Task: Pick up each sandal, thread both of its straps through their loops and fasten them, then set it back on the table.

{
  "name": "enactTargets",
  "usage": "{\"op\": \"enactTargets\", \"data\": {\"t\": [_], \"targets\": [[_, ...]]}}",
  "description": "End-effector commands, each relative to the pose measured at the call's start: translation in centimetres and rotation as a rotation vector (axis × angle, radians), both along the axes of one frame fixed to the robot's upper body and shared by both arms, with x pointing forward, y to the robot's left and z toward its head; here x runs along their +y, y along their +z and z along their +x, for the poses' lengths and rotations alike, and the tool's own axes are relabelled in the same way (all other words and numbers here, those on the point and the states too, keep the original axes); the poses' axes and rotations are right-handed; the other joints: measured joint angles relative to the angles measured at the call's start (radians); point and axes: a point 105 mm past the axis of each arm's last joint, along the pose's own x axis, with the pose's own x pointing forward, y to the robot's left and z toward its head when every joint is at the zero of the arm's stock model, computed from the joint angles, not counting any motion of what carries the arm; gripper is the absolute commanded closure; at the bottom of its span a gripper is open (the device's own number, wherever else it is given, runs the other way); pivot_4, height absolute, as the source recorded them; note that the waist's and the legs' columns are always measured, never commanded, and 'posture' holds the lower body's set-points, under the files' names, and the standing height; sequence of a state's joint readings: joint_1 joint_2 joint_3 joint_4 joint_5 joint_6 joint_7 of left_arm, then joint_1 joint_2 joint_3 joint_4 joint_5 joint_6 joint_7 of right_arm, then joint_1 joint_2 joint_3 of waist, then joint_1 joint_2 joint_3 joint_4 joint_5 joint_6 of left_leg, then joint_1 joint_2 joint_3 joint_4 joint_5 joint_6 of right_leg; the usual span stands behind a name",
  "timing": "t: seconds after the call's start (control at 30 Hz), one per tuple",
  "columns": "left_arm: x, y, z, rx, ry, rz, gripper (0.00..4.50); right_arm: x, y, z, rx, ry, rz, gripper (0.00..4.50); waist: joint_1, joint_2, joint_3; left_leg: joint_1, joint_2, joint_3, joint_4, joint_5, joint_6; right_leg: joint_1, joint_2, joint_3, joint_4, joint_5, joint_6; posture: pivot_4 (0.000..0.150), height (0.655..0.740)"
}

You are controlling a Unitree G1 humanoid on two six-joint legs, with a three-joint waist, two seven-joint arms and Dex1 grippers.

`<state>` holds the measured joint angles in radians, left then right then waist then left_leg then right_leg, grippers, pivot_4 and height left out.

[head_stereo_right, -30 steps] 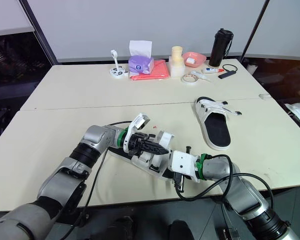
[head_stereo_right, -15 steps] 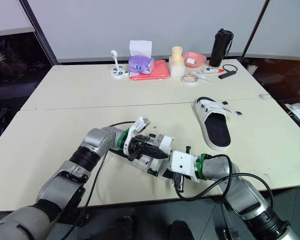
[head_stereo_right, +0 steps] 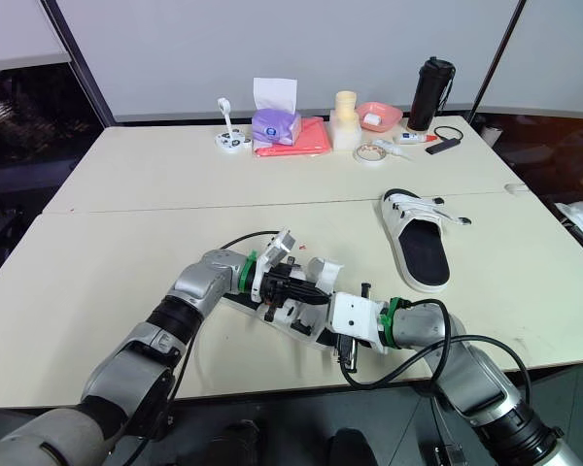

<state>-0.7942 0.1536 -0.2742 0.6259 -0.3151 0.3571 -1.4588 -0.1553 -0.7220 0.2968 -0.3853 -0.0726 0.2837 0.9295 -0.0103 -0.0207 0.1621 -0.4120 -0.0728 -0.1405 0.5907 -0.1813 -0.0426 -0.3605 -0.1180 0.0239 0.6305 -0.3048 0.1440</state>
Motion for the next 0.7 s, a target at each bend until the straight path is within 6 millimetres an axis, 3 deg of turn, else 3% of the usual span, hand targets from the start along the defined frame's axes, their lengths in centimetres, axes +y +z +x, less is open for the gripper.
{"op": "enactTargets", "data": {"t": [0.03, 0.23, 0.4, 0.7], "targets": [[0.3, 0.5, -0.2, 0.013, 0.001, -0.051, 4.48, -0.3, -3.1, -1.3, 0.127, -0.001, -0.052, 4.5, -0.001, 0.0, 0.0, 0.0, 0.0, 0.0, 0.0, 0.0, 0.0, 0.0, 0.0, 0.0, 0.0, 0.0, 0.0, 0.15, 0.7344], [1.6, 1.9, -0.4, 0.032, 0.013, -0.12, 4.48, -0.5, -3.1, -1.4, 0.129, -0.002, -0.056, 4.5, -0.001, 0.0, 0.0, 0.0, 0.0, 0.0, 0.0, 0.0, 0.0, 0.0, 0.0, 0.0, 0.0, 0.0, 0.0, 0.15, 0.7344], [2.2, 1.6, -1.0, -0.005, 0.011, -0.124, 4.48, -0.5, -3.1, -1.3, 0.127, 0.003, -0.06, 4.5, -0.001, 0.0, 0.0, 0.0, 0.0, -0.001, 0.0, 0.0, 0.0, 0.0, 0.0, 0.0, 0.0, 0.0, 0.0, 0.15, 0.7344], [1.3, 1.1, -1.2, -0.143, 0.02, -0.148, 4.48, -0.4, -3.1, -1.1, 0.124, 0.008, -0.062, 4.5, 0.0, 0.0, 0.0, 0.0, 0.0, -0.001, 0.0, 0.0, 0.0, 0.0, 0.0, 0.0, 0.0, 0.0, 0.0, 0.15, 0.7344]]}}
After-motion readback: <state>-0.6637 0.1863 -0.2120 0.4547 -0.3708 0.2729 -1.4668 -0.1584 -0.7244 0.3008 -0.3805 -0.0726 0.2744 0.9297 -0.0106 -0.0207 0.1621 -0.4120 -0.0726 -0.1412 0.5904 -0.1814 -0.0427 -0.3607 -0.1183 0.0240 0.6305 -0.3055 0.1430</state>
